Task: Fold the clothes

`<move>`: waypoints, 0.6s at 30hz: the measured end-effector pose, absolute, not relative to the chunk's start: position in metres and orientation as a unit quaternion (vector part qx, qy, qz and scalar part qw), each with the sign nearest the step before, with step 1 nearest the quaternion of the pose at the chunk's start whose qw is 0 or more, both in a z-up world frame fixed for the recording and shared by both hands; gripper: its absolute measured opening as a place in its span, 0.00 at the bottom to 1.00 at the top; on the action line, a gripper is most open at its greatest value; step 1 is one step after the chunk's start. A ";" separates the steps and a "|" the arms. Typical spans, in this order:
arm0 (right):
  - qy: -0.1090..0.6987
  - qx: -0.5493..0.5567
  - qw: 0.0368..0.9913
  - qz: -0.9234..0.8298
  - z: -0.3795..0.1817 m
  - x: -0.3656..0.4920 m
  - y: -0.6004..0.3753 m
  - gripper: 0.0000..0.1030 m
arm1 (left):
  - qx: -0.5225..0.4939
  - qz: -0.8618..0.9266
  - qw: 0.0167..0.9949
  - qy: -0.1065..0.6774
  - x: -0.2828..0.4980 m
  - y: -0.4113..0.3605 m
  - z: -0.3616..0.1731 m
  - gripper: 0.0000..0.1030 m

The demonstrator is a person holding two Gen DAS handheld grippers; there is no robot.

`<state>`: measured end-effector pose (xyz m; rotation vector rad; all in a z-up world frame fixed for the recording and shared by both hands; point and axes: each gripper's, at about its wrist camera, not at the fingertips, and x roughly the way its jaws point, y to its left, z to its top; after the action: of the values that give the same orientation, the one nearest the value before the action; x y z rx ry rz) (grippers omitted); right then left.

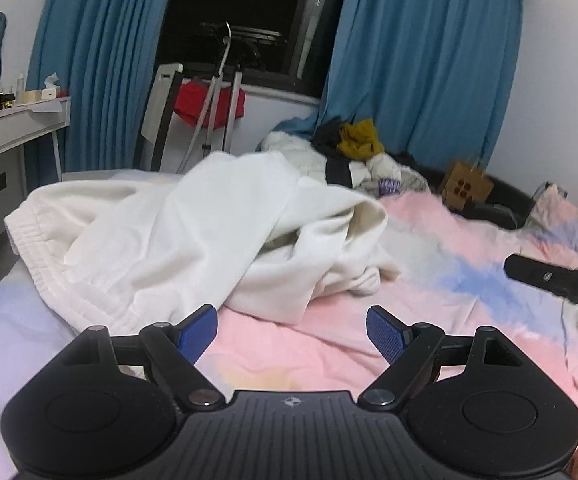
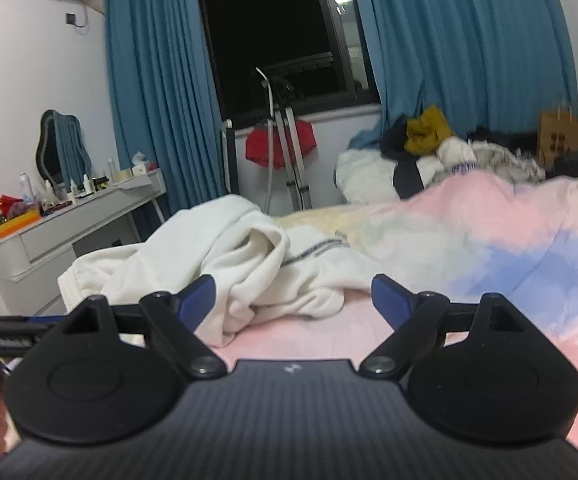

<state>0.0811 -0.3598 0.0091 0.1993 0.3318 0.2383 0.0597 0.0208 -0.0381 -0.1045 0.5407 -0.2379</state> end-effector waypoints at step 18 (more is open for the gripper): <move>0.216 0.166 0.959 0.082 -0.025 0.112 -0.394 0.84 | 0.179 -0.070 0.939 0.287 0.308 -0.073 -0.002 0.87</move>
<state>0.1116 -0.3939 -0.0249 0.3364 0.4374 0.1656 0.3080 -0.0734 -0.0021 0.3651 0.5858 -0.1433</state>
